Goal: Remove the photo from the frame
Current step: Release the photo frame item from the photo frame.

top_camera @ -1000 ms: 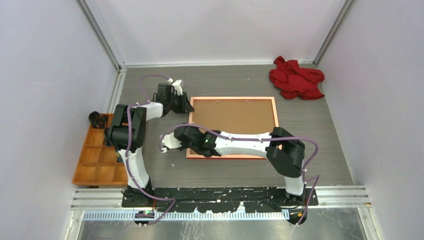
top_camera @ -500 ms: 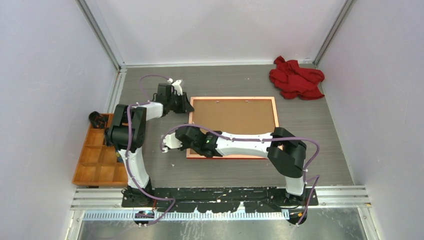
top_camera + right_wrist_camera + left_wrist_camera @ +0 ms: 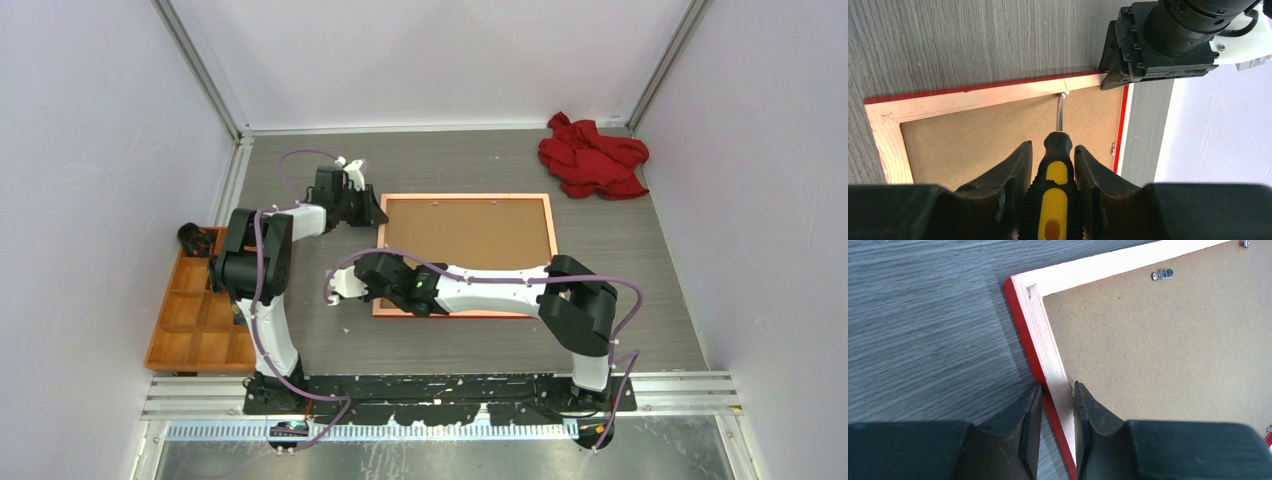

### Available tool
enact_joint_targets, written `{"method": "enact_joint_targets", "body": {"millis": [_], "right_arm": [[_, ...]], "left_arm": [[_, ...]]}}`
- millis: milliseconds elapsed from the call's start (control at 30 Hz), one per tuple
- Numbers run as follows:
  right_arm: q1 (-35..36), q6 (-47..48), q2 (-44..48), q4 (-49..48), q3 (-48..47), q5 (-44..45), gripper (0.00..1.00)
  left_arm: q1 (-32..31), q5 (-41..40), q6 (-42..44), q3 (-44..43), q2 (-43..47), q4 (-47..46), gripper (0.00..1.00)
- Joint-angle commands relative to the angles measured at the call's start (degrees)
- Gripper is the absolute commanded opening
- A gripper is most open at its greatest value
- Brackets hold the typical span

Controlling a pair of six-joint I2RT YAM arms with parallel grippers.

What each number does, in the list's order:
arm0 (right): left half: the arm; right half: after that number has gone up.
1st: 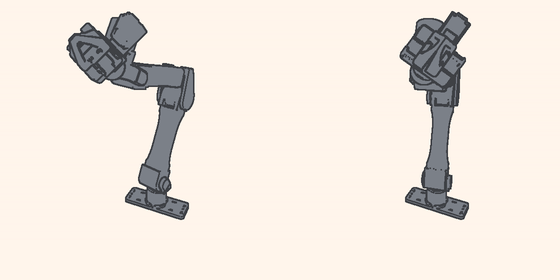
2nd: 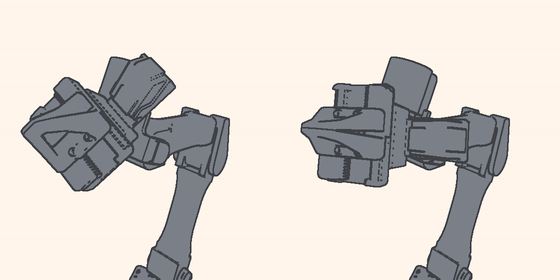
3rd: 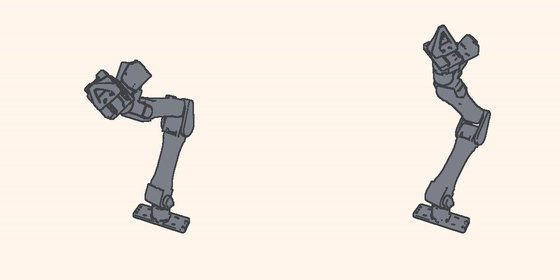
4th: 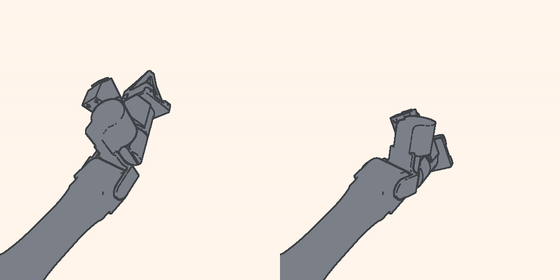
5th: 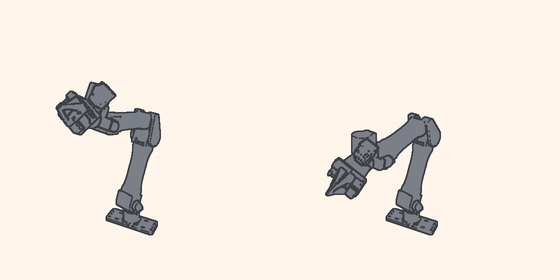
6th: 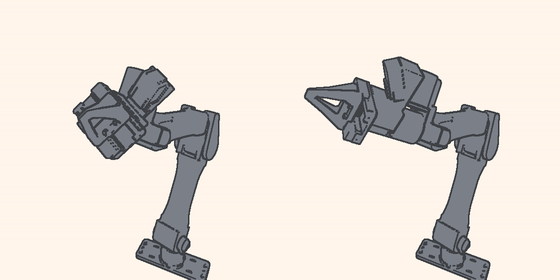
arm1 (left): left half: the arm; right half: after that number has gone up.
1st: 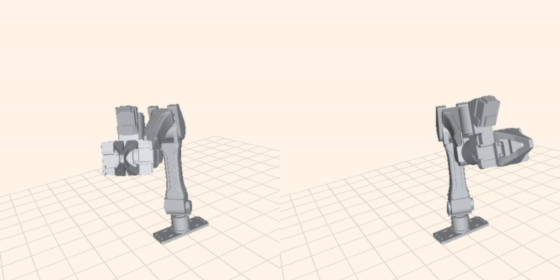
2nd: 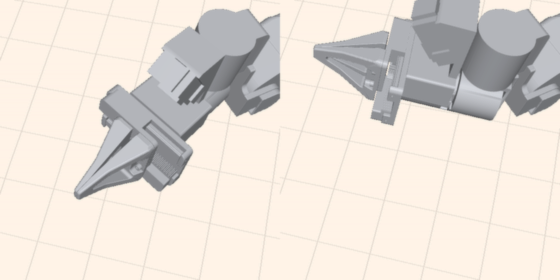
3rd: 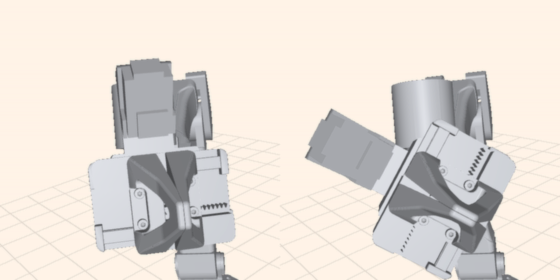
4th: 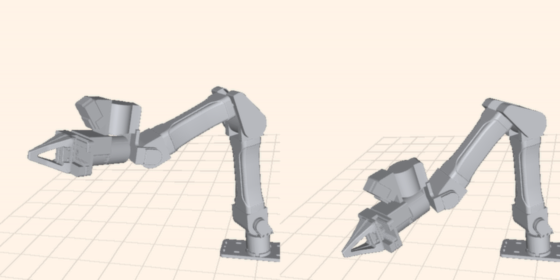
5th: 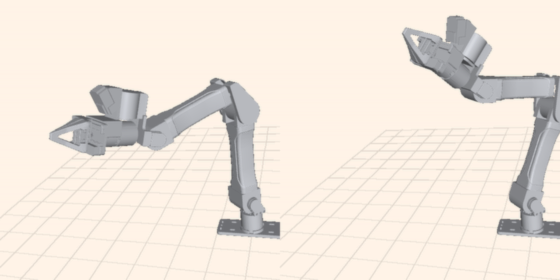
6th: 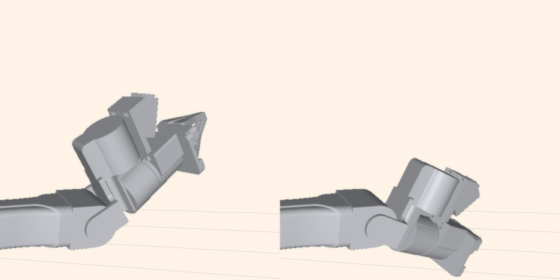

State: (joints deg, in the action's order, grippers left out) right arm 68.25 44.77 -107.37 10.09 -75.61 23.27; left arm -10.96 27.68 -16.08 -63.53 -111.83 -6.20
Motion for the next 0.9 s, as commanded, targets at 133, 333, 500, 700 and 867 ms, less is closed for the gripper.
{"method": "enact_joint_targets", "body": {"millis": [133,333,500,700,867], "right_arm": [[-0.6,-2.7,0.4,4.3,-0.4,0.3,0.01],[-0.7,-3.3,-1.3,5.5,-2.2,2.0,0.01],[-0.6,-4.0,-1.9,5.9,-2.5,2.1,0.01],[-0.6,-5.9,-3.2,5.5,-4.3,3.5,0.01],[-0.6,-6.3,-3.2,5.4,-4.3,3.5,0.01]], "left_arm": [[-0.2,2.5,2.1,1.5,0.5,2.0,0.23],[-0.2,2.5,2.1,1.5,0.4,2.0,0.23],[-0.3,2.6,2.1,1.5,0.5,2.0,0.23],[-0.1,2.7,2.0,1.6,0.5,1.8,0.23],[0.0,2.8,1.9,1.6,0.5,1.7,0.23]]}}
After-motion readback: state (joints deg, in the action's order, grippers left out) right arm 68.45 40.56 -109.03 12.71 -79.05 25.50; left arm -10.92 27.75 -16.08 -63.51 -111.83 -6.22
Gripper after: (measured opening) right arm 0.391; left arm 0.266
